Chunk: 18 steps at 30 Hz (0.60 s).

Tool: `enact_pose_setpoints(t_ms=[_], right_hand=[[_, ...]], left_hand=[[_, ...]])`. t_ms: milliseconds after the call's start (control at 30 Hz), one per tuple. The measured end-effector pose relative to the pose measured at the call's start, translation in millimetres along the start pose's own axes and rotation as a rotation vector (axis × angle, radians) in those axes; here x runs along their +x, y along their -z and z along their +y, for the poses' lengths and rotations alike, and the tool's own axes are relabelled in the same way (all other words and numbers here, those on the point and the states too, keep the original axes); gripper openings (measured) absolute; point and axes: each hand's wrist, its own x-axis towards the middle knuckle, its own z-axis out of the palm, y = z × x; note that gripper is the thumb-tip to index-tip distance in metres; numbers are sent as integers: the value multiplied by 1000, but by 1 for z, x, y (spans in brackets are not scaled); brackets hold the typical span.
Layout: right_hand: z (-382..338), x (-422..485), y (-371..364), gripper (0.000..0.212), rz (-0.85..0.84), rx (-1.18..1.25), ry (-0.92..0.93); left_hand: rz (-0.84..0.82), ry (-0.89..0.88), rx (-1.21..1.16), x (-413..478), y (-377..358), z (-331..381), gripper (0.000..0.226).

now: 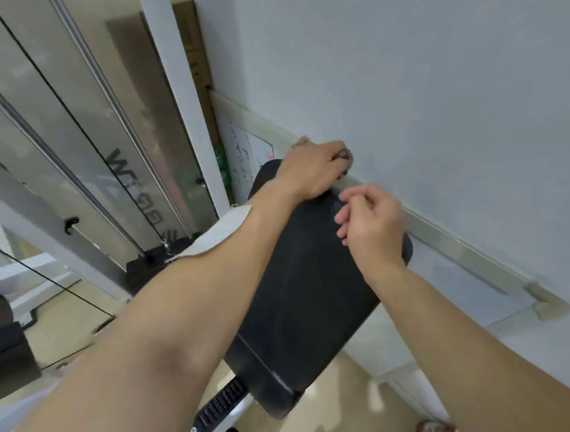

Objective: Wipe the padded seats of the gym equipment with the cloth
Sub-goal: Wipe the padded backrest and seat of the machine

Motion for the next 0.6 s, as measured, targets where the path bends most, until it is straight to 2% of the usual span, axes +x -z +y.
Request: enact_pose_setpoints(t_ms=[33, 100, 200, 267, 367, 467, 533, 600], right_hand=[[0, 1, 9, 22, 109, -40, 25], [4, 1, 31, 20, 313, -109, 22], [17, -4, 65, 21, 492, -169, -61], [34, -8, 81, 27, 426, -133, -136], [47, -21, 90, 41, 231, 87, -238], [45, -34, 93, 37, 191, 281, -245], [39, -39, 92, 38, 165, 257, -171], [33, -39, 84, 51, 108, 72, -56]], left_hand=[[-70, -79, 125, -5, -14, 19, 27], [-92, -157, 257, -15, -33, 46, 28], [-84, -211, 228, -27, -45, 64, 29], [-97, -264, 183, -44, -53, 79, 28], [-64, -347, 94, -71, -69, 102, 27], [-13, -405, -64, -89, -77, 108, 32], [56, -388, -153, -101, -74, 105, 39], [257, -272, -183, -106, -68, 91, 46]])
